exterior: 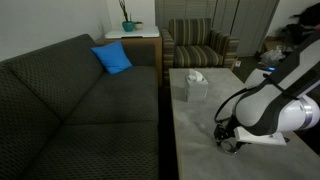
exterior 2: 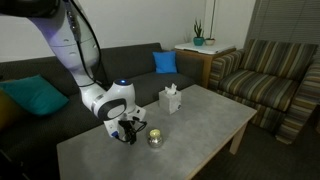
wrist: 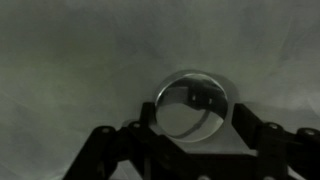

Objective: Remove the lid from the silver object.

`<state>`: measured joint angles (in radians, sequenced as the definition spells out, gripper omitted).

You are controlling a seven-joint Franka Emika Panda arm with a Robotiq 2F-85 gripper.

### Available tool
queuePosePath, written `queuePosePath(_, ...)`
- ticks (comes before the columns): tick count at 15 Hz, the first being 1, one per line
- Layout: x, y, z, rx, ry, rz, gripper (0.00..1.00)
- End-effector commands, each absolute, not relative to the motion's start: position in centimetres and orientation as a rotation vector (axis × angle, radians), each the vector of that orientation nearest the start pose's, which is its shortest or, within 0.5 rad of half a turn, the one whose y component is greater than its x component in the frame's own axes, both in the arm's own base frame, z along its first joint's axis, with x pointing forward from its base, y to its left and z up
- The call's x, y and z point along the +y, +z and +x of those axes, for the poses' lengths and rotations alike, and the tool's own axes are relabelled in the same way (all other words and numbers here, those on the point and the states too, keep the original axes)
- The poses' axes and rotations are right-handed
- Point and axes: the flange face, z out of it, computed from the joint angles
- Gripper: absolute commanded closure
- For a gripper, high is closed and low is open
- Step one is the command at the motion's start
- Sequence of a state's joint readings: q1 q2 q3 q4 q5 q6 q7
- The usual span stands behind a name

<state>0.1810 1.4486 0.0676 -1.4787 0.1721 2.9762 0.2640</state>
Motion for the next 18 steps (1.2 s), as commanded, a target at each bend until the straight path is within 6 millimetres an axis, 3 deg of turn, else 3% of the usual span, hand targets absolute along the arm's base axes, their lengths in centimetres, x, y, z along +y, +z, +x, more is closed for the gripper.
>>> queuePosePath(1,11.0,-22.1,53.1,0.474,0.042,-3.003,0.00)
queuePosePath(2,11.0,-19.4,52.3,0.493,0.035,-2.998,0.00)
queuePosePath(3,11.0,-19.4,52.1,0.511,0.013,-2.994,0.00)
queuePosePath(4,10.8,-21.2,52.1,0.530,-0.008,-2.987,0.00)
queuePosePath(5,10.6,-21.3,51.8,0.545,-0.025,-2.983,0.00)
queuePosePath(10,9.9,-20.2,51.1,0.654,-0.107,-2.955,0.00)
queuePosePath(18,8.7,-18.9,48.2,0.744,-0.275,-2.947,0.00)
